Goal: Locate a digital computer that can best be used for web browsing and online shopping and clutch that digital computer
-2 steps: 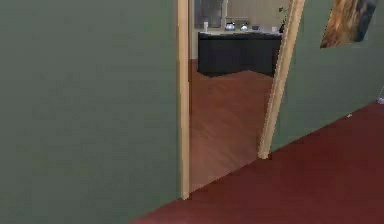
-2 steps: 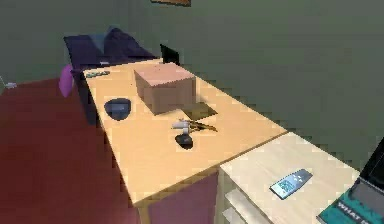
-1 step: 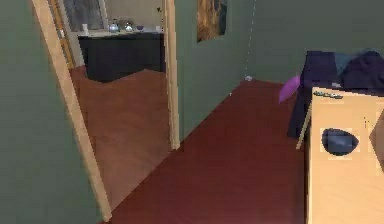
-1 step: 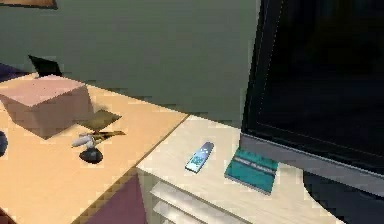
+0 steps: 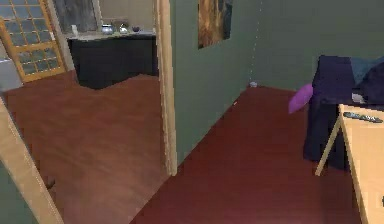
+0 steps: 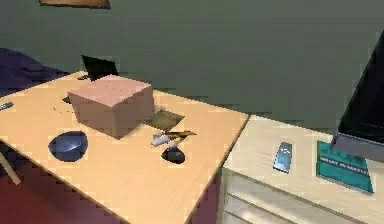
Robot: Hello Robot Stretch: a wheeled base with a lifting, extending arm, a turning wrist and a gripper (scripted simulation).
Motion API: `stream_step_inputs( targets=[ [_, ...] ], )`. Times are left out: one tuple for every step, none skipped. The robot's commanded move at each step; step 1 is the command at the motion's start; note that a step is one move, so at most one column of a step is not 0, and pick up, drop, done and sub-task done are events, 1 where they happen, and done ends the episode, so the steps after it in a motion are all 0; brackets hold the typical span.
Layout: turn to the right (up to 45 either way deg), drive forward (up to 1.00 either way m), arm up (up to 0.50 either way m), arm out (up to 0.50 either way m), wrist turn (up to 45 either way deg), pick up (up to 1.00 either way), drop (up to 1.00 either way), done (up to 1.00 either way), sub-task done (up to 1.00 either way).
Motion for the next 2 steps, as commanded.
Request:
stream_step_inputs(
  targets=[
    [21.0, 0.0, 0.0, 0.0, 0.0, 0.0, 0.0, 0.0, 0.0],
    [0.0, 0.05, 0.0, 0.0, 0.0, 0.0, 0.0, 0.0, 0.0]
  ],
)
